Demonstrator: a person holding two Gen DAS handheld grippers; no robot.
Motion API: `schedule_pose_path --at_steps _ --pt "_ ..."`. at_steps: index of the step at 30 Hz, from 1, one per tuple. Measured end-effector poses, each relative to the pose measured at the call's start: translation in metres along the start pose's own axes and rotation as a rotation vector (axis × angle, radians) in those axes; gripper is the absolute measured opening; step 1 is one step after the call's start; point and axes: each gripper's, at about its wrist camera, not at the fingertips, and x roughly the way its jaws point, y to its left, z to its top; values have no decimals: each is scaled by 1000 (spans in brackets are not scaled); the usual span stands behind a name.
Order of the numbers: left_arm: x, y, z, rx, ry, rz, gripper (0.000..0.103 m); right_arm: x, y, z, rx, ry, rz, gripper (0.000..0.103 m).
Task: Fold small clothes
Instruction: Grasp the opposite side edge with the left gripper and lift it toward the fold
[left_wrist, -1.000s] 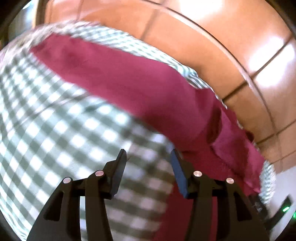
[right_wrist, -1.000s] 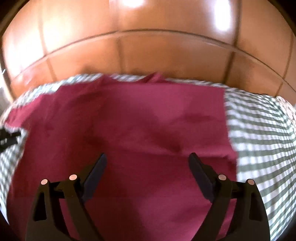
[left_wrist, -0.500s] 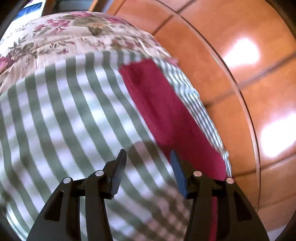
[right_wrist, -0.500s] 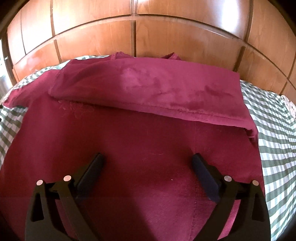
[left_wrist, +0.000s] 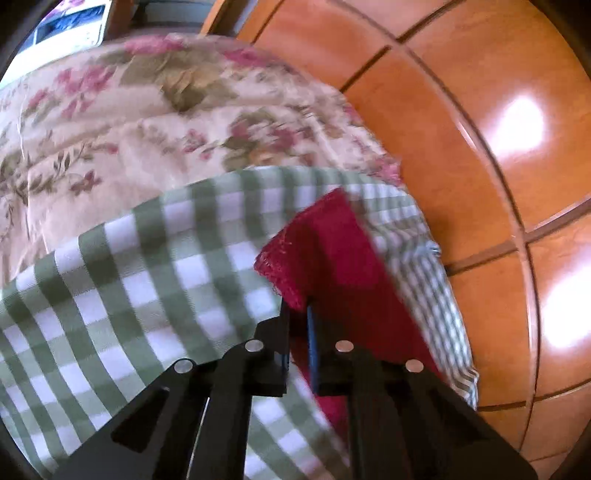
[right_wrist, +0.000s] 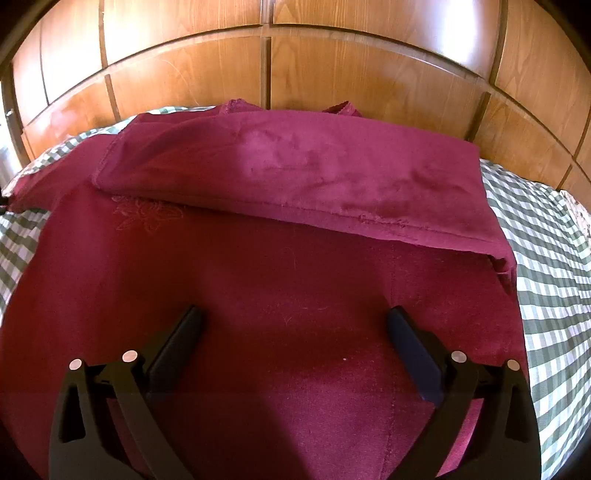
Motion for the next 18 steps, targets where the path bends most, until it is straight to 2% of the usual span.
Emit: schedule_pose_path --at_steps 5,8,10,11,13,14,16,17,18 --pt "-41 -67 -31 143 -19 -212 6 1 -1 1 1 1 2 99" --pt "-69 -129 -79 304 6 -349 6 1 0 1 0 1 2 99" --pt "-78 -160 -115 398 40 -407 6 1 -1 1 1 -1 4 99" --pt "-80 -179 -143 458 74 -439 6 1 -1 1 2 -2 5 99" --pt "-82 -201 -181 537 112 -465 6 0 -1 0 5 -4 8 99" --pt "-78 -215 -213 599 160 -483 6 0 -2 0 8 -5 12 99" --pt "-70 -228 -251 670 222 -483 8 0 -3 0 11 -7 16 99" --pt "-64 -234 -277 718 266 -481 13 0 -3 0 13 -8 19 99" --pt "-57 -236 -298 757 295 -462 25 0 -3 0 15 -9 22 99"
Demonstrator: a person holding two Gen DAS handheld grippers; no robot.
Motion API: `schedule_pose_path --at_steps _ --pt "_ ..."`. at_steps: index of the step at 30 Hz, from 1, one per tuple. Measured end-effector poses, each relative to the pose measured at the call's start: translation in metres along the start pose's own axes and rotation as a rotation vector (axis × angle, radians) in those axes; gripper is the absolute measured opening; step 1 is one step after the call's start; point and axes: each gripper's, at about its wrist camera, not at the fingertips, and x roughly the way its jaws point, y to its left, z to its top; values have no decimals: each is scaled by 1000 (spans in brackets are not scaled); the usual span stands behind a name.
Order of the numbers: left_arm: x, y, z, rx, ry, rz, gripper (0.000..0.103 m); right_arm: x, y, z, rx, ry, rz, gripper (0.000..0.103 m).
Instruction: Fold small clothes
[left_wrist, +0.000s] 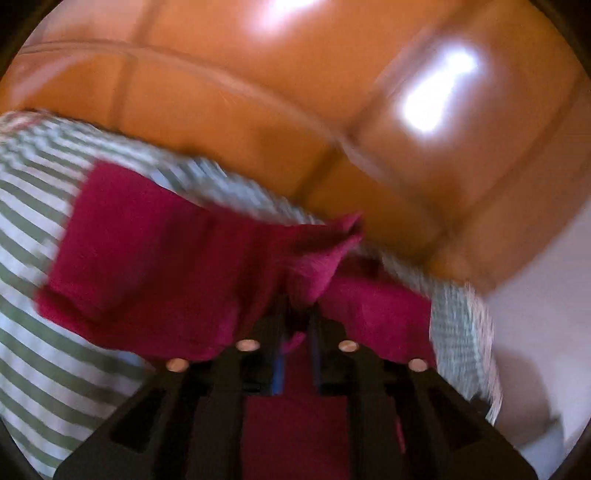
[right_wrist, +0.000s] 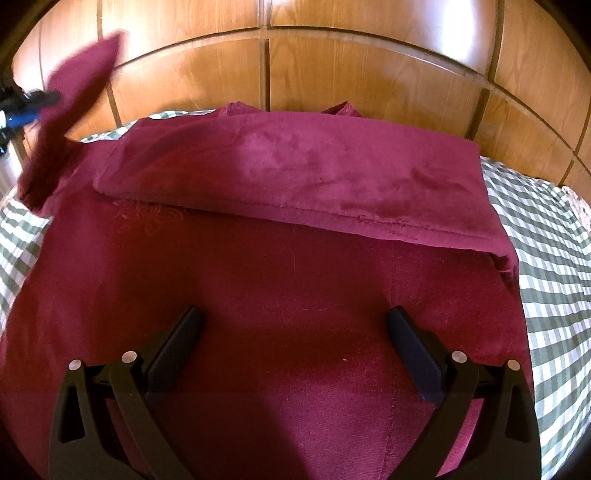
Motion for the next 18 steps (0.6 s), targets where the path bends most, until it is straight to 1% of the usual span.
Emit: schedule_pose_path --at_steps 1,2,4,6,7,8,9,10,11,12,13,14,16,17,18 --pt "11 -7 -11 22 32 19 35 0 -1 0 2 -1 4 99" --pt "16 -11 -19 36 44 34 44 0 -1 0 5 -2 9 99" --pt "22 -16 -40 76 69 74 44 -1 -2 -1 12 -3 19 99" --pt "23 -10 -53 88 73 105 44 -3 -5 0 23 1 42 99" --pt "19 -5 -60 92 67 120 44 -5 -6 2 28 5 50 96" --pt "15 1 -68 106 64 144 44 -8 -7 4 35 7 68 88" --pt "11 3 -73 115 58 169 44 -11 -7 7 48 5 102 83" --pt "7 7 -79 114 50 194 44 -13 -7 11 70 7 152 75" --pt "3 14 -84 99 49 206 44 -15 -5 18 106 19 237 67" --pt "1 22 -90 84 54 215 44 -14 -2 25 134 27 294 65" --pt "-1 26 -91 78 50 231 44 -14 1 30 153 31 330 62" --pt "-3 32 -94 71 39 243 44 -9 7 38 181 49 398 57" --pt "-3 38 -96 63 41 235 44 5 21 47 208 106 485 55" --pt "-3 39 -98 67 38 237 44 16 33 53 215 138 505 54" --pt "-2 38 -98 75 35 241 44 22 40 56 208 147 498 54"
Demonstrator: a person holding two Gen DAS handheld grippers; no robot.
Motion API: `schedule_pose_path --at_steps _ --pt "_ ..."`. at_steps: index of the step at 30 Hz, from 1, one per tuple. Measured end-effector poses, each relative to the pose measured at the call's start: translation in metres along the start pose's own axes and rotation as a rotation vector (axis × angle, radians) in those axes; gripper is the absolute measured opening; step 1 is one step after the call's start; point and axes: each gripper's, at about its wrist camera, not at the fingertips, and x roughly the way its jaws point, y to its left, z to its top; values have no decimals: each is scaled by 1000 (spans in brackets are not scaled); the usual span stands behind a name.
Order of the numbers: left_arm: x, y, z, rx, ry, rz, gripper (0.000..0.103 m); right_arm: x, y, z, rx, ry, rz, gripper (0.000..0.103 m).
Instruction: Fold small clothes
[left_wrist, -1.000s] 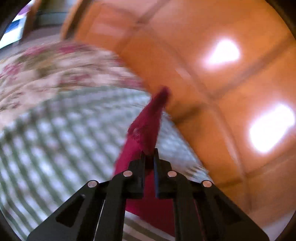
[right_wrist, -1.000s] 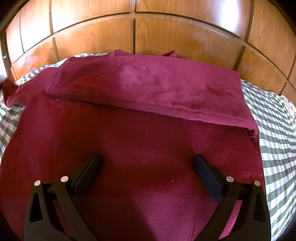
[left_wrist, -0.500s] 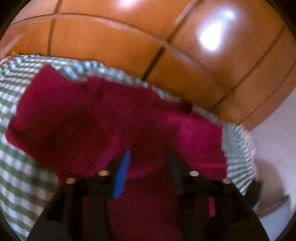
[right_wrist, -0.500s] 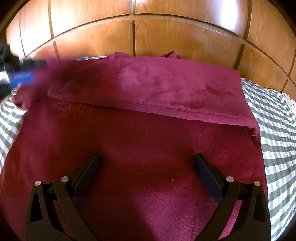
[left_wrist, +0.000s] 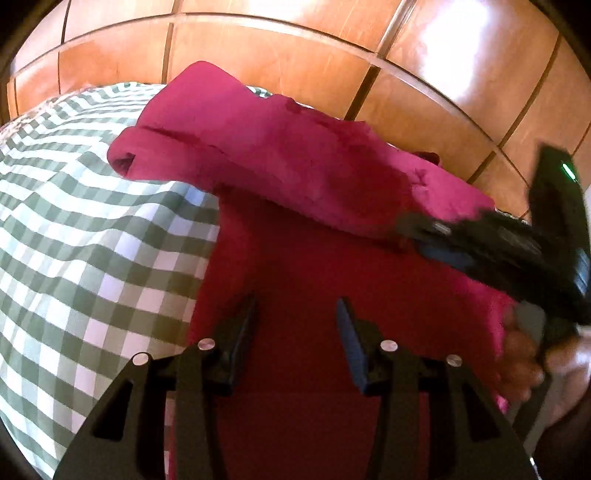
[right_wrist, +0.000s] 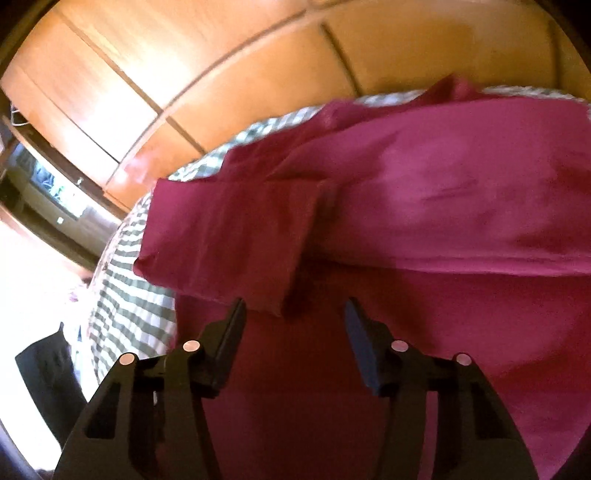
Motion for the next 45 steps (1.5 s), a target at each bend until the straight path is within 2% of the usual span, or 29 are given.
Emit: schedule_pose_path --at_steps 2,3,5,6,9,14,17,20,23,27,32,35,40,45 --pt "1 -1 -4 18 -7 9 44 16 11 6 -16 6 -30 48" --pt "1 1 -7 22 -13 13 44 24 20 11 -35 7 -43 42" --pt "0 3 -10 30 -24 18 44 29 31 15 -53 4 -83 10" --pt "0 3 -11 37 -29 21 44 27 32 14 -64 3 -88 4" --pt "1 5 -11 36 -36 14 46 2 48 20 -127 -57 -74 4" --pt "2 4 -10 35 -38 9 46 -65 65 40 -195 -217 -63 4" --pt "2 5 -10 34 -38 8 46 -100 52 49 -182 -291 -80 4" --pt "1 2 -11 38 -36 14 46 -123 21 55 -141 -340 -154 4" --pt "0 2 -11 38 -29 19 46 -130 -14 56 -83 -343 -217 4" --pt "-2 1 -8 27 -12 19 46 -122 -73 49 18 -302 -323 4" --pt "-9 7 1 -27 24 -10 47 -95 -131 31 138 -220 -352 4" --pt "-14 12 10 -55 21 -21 47 -85 -139 23 170 -211 -329 4" --pt "-25 24 40 -105 -36 -30 48 -90 -139 21 173 -232 -283 4" --pt "-18 50 79 -184 -54 -31 59 -93 -143 17 159 -225 -275 4"
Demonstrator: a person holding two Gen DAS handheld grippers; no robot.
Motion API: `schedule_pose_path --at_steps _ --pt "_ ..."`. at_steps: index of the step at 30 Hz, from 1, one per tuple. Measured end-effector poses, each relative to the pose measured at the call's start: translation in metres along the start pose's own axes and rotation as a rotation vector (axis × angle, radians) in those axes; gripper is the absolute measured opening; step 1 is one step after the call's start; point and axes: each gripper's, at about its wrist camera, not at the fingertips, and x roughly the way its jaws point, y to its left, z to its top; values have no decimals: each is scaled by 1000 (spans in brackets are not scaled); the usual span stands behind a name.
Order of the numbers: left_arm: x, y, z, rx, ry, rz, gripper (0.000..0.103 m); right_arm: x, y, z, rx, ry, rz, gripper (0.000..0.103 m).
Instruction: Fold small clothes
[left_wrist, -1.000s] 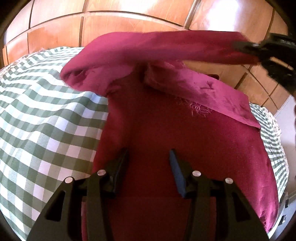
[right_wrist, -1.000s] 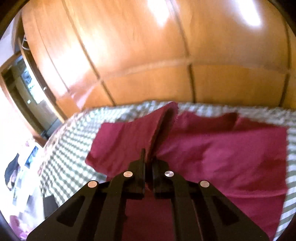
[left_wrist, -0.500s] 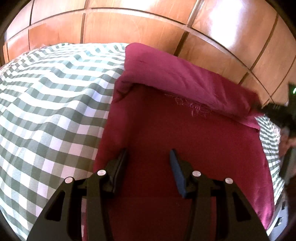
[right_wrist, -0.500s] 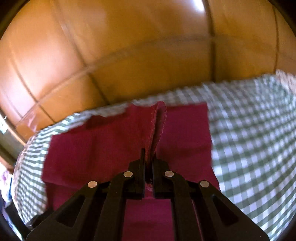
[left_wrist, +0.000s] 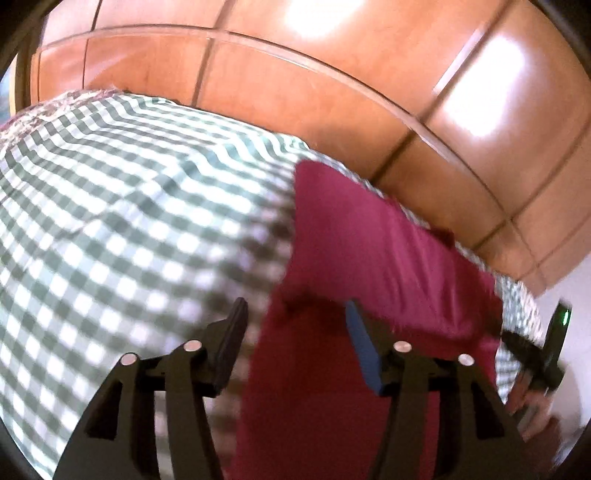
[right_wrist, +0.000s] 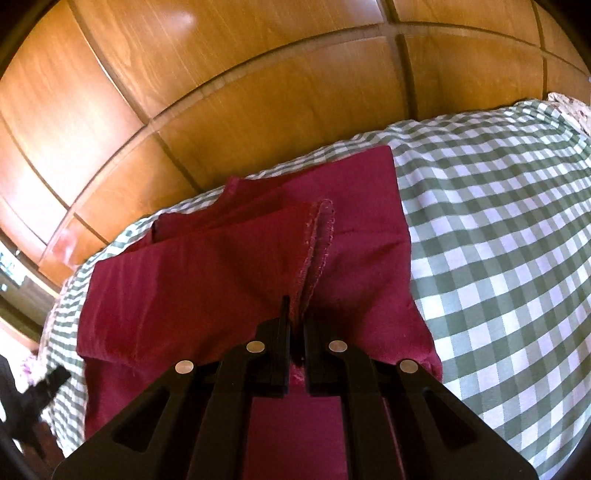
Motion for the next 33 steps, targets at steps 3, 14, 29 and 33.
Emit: schedule_pose_path --at_steps 3,14,29,33 --pt "17 12 28 -61 31 -14 63 7 -3 -4 5 12 -9 4" --pt "90 10 84 -139 130 -127 64 15 -5 -5 -17 22 -9 4" --pt "117 -64 55 260 9 312 26 23 5 -4 -109 9 -97 4" --pt "83 -69 46 236 -70 360 28 17 5 -3 -98 2 -99 4"
